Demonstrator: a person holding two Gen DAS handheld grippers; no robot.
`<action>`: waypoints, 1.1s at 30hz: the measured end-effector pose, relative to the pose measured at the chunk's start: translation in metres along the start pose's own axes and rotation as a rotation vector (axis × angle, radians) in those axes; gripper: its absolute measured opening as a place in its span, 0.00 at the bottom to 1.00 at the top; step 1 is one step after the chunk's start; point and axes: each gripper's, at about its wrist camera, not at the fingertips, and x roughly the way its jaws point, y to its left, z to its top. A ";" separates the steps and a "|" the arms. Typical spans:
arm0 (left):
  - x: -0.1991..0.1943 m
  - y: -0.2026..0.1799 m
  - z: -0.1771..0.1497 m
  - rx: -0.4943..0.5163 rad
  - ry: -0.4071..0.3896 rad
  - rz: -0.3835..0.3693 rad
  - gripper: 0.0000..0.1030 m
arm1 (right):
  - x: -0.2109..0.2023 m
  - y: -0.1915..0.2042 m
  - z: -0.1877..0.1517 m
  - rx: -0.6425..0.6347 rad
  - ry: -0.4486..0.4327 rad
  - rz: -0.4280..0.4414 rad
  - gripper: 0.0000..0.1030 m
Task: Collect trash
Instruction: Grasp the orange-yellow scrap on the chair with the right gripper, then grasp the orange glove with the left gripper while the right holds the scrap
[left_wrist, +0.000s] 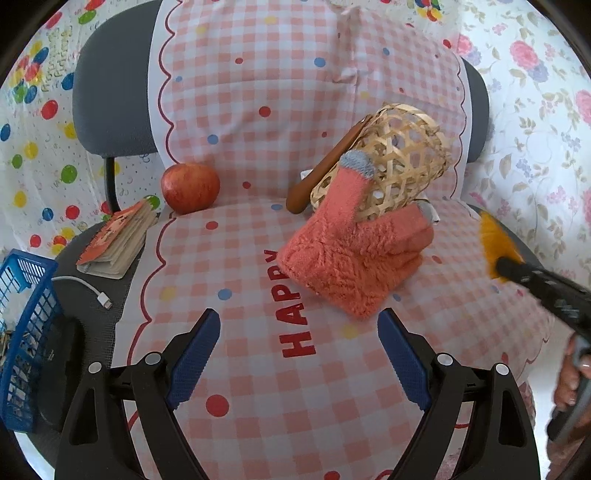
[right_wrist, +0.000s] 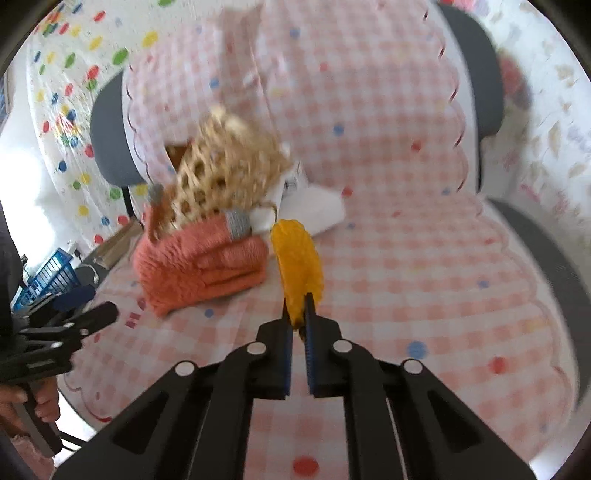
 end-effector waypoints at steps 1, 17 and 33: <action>0.001 -0.002 0.001 0.001 0.001 -0.003 0.84 | -0.007 -0.001 0.001 0.000 -0.011 -0.002 0.05; 0.063 -0.001 0.030 -0.068 0.088 -0.128 0.74 | -0.025 -0.017 -0.006 0.046 -0.028 0.017 0.06; -0.022 -0.015 0.056 -0.023 -0.111 -0.161 0.17 | -0.036 -0.009 -0.007 0.025 -0.045 0.004 0.06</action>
